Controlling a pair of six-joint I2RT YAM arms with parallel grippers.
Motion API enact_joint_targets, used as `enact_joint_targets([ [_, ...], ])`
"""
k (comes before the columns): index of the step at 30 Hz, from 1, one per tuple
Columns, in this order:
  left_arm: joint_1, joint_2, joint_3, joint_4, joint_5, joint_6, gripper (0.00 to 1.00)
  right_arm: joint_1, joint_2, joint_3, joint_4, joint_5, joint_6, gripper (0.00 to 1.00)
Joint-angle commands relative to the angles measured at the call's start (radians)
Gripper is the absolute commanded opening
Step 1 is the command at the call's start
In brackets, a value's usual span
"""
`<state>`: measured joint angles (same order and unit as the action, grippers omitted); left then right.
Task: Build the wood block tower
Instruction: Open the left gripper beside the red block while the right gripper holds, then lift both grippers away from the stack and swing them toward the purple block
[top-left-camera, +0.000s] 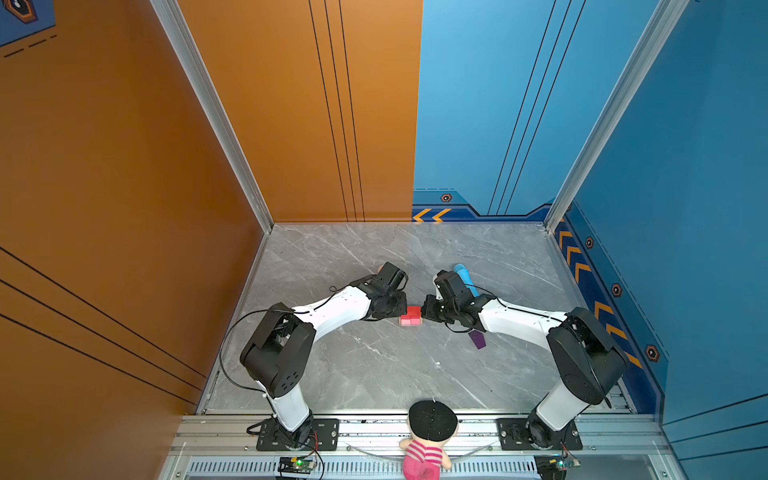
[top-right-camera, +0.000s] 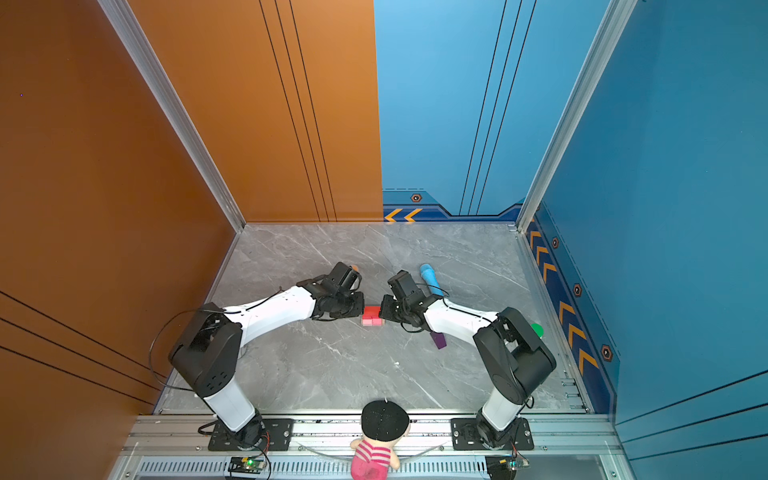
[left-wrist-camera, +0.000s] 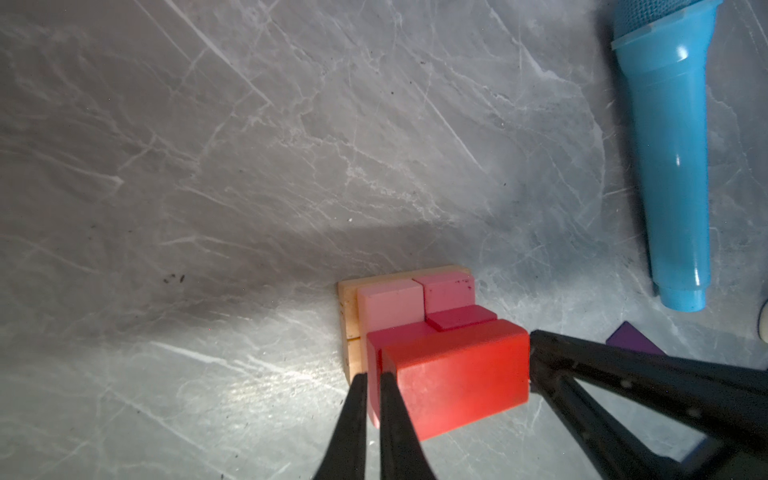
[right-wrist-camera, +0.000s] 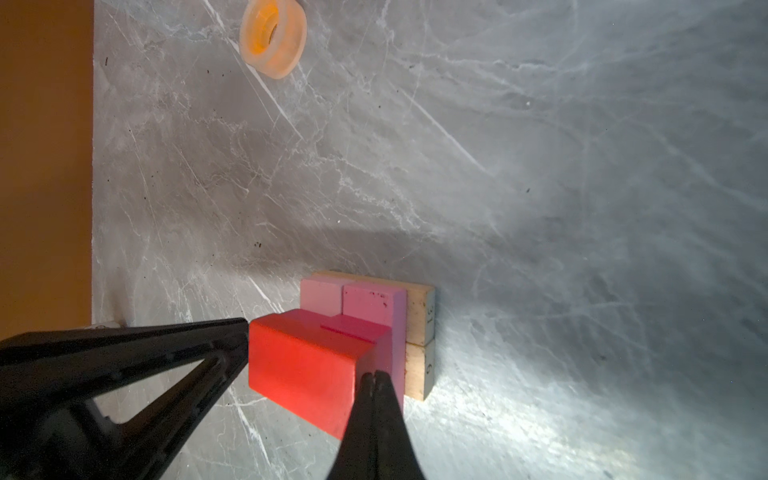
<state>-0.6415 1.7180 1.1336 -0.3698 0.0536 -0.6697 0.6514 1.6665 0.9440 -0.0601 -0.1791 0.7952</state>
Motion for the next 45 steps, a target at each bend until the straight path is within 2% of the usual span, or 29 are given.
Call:
enact_joint_targets([
  [1,0.006,-0.035,-0.009,-0.015,-0.015,0.008,0.11,-0.003,0.013,0.027,-0.018,-0.010,0.018,0.00],
  [32,0.015,-0.051,-0.024,-0.024,-0.029,0.004,0.10,-0.004,0.027,0.033,-0.020,-0.010,0.019,0.00],
  [45,0.024,-0.139,-0.036,-0.045,-0.053,0.018,0.11,-0.034,-0.074,-0.008,-0.072,0.034,0.005,0.00],
])
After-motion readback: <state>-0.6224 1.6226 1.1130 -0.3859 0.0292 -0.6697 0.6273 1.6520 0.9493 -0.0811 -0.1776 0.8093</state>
